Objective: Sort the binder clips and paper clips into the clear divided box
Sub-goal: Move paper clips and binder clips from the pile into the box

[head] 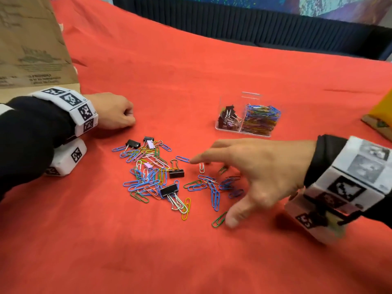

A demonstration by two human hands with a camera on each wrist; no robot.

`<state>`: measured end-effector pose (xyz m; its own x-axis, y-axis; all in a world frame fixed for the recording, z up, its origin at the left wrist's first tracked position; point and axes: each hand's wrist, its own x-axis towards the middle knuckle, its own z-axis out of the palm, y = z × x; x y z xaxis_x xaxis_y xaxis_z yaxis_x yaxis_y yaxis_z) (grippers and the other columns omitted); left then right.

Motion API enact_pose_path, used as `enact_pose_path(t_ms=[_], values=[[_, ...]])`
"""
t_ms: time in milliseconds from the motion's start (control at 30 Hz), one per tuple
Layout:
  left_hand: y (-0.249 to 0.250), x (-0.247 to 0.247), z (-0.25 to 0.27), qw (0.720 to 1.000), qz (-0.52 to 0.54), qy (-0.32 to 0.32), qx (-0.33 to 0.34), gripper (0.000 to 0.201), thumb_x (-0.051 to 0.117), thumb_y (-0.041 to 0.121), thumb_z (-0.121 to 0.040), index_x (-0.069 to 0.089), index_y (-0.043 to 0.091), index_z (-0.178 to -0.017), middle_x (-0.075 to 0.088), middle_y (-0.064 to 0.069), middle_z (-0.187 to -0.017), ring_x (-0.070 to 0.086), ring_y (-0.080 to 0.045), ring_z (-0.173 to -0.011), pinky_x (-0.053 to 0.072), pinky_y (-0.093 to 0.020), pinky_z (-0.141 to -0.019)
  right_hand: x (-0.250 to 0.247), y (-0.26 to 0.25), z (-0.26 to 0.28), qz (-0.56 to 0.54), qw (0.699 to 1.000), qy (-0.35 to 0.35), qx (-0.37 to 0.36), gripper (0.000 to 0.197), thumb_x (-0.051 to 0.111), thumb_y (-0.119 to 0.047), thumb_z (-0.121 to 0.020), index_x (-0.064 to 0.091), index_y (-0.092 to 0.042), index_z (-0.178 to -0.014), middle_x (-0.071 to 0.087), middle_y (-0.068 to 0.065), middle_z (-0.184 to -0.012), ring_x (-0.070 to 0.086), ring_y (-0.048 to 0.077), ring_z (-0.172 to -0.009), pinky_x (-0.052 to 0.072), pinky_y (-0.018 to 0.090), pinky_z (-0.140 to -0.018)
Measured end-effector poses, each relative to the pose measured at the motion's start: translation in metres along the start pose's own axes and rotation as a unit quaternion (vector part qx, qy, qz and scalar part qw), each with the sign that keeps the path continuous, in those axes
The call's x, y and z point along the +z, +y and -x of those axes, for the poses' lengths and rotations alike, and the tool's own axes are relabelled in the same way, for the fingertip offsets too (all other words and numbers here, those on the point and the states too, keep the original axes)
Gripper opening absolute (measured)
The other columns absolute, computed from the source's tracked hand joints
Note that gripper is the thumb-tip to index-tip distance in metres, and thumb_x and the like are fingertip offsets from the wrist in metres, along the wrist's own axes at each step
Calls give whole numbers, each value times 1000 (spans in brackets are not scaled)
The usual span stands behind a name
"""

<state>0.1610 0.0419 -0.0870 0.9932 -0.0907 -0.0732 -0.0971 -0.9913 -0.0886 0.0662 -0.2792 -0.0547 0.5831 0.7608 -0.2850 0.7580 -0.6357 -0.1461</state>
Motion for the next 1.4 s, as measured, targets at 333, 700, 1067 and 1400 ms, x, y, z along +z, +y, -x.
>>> enact_pose_path(t_ms=[333, 700, 1067, 1400], values=[[1, -1, 3, 1000, 6, -2, -2, 23, 51, 32, -91, 53, 17, -74, 58, -2, -76, 51, -27, -78, 34, -27, -70, 5, -17, -10, 0, 998, 65, -18, 39, 77, -48, -77, 71, -35, -113, 65, -13, -97, 62, 6, -84, 53, 25, -79], [2, -2, 1, 1000, 8, -1, -6, 22, 51, 32, -91, 54, 17, -75, 58, -2, -77, 51, -28, -79, 35, -27, -71, -6, -14, -8, -44, 998, 45, 11, 23, 69, -10, -73, 73, -31, -82, 71, -15, -74, 66, 2, -72, 55, 26, -71], [0, 0, -3, 1000, 7, 1, -6, 22, 51, 33, -91, 55, 17, -76, 58, 3, -72, 52, -26, -76, 35, -28, -69, -86, 75, 12, -43, 946, 287, 142, 23, 79, -9, -72, 75, -31, -77, 74, -11, -71, 69, 2, -68, 54, 20, -71], [-2, -1, -5, 1000, 6, -1, -1, 22, 51, 33, -90, 56, 17, -77, 61, 1, -76, 54, -26, -77, 37, -28, -69, -72, 118, -11, 21, 931, 300, 206, 25, 74, -6, -73, 73, -31, -77, 70, -10, -66, 69, 7, -70, 49, 22, -74]])
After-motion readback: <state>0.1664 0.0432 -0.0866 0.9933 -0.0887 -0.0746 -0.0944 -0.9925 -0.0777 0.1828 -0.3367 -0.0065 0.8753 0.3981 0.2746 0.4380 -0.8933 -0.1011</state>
